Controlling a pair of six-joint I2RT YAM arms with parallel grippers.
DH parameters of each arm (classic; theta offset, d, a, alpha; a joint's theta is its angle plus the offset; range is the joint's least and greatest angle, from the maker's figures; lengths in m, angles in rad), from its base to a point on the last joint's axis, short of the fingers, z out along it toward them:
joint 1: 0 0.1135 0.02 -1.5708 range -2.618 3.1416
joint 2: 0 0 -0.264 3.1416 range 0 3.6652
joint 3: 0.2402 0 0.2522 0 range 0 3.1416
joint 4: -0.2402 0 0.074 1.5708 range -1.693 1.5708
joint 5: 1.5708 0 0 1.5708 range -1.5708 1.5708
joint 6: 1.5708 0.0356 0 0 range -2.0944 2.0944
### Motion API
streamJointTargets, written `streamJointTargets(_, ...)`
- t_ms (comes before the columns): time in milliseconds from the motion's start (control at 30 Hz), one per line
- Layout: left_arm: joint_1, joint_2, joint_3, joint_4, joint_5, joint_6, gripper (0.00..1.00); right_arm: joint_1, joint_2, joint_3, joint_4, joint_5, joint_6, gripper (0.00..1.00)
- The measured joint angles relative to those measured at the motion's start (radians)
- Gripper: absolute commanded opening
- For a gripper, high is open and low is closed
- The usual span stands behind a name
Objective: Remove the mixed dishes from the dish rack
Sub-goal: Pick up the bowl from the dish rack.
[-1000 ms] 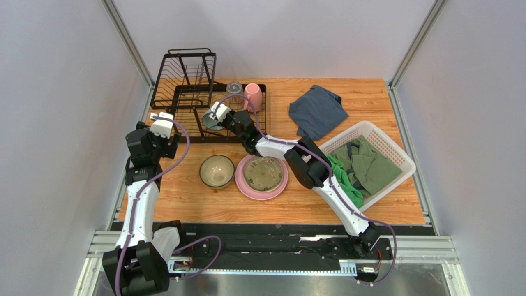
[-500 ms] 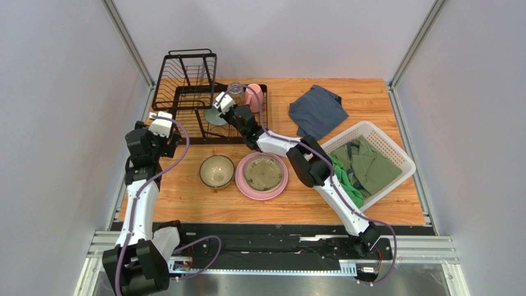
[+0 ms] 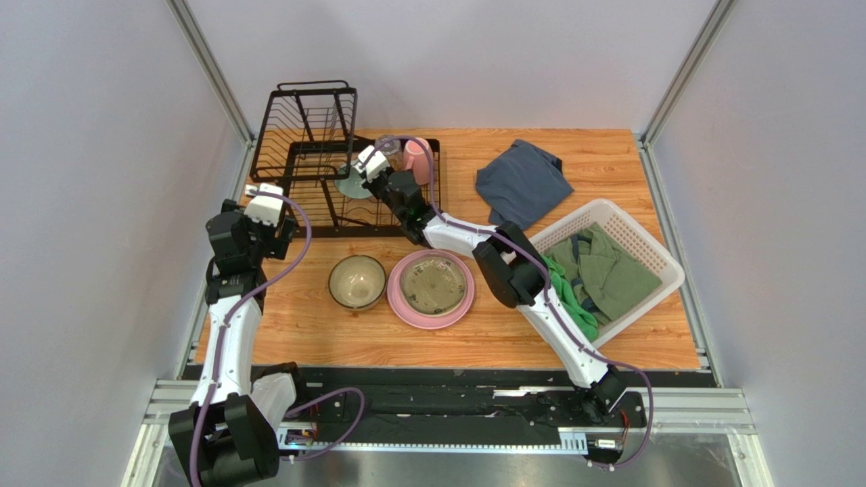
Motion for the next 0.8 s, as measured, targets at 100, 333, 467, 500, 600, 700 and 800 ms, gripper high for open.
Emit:
streamJointTargets(100,0.0,-0.002,0.0,-0.001,0.005,0.003,0.93,-0.004,-0.003,-0.001,-0.01,0.0,0.003,0.0)
streamJointTargets(333,0.0,-0.01,0.0,-0.002,0.023,0.003,0.93,-0.013,-0.079,-0.092,-0.075,-0.005,0.007,0.0)
streamJointTargets(467,0.0,-0.01,0.0,-0.006,0.03,0.003,0.93,-0.016,-0.156,-0.175,-0.101,-0.012,0.006,0.0)
streamJointTargets(500,0.0,-0.01,0.0,-0.01,0.032,0.003,0.93,-0.018,-0.176,-0.192,-0.109,-0.014,0.006,0.0)
streamJointTargets(600,0.0,-0.01,0.0,-0.018,0.037,0.003,0.93,-0.024,-0.234,-0.234,-0.134,-0.025,0.008,0.0)
streamJointTargets(700,0.0,-0.011,0.0,-0.027,0.051,0.003,0.93,-0.029,-0.293,-0.267,-0.173,-0.039,0.019,0.0)
streamJointTargets(800,0.001,-0.018,0.001,-0.051,0.082,0.009,0.92,-0.033,-0.361,-0.312,-0.217,-0.054,0.024,0.0)
